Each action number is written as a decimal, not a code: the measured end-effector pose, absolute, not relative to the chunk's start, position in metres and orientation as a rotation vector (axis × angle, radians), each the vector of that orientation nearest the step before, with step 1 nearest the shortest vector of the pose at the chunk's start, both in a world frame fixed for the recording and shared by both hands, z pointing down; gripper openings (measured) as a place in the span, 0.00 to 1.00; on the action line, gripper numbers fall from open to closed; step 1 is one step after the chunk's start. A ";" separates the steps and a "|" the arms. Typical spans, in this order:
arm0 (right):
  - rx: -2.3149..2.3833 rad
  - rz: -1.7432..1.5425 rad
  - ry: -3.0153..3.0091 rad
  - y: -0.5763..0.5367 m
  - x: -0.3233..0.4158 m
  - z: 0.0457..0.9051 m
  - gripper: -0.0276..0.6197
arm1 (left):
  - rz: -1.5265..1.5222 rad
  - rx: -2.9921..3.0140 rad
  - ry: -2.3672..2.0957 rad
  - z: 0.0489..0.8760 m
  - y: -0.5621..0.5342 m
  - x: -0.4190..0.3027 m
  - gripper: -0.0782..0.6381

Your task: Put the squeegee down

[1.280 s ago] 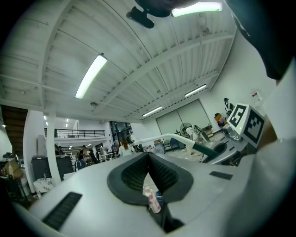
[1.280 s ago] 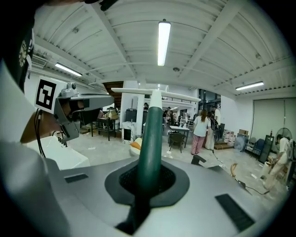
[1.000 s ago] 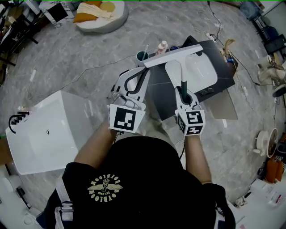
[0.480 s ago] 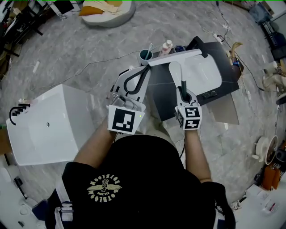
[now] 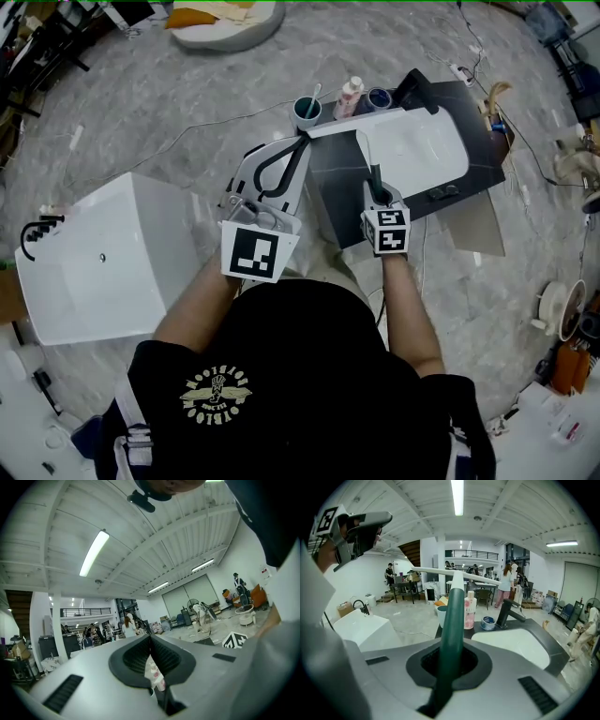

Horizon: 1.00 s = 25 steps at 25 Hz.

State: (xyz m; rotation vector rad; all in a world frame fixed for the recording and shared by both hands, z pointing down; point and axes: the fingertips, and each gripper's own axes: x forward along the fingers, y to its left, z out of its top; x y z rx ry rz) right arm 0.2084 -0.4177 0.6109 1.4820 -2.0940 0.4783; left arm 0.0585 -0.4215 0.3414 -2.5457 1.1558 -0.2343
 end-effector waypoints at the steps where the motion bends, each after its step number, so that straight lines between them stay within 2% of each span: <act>1: 1.475 0.491 -2.088 -0.418 0.208 0.617 0.09 | -0.236 -2.545 1.156 0.341 -0.421 0.058 0.14; 25: 1.317 0.742 -1.881 -0.415 0.213 0.747 0.09 | -0.244 -2.556 1.173 0.344 -0.419 0.051 0.14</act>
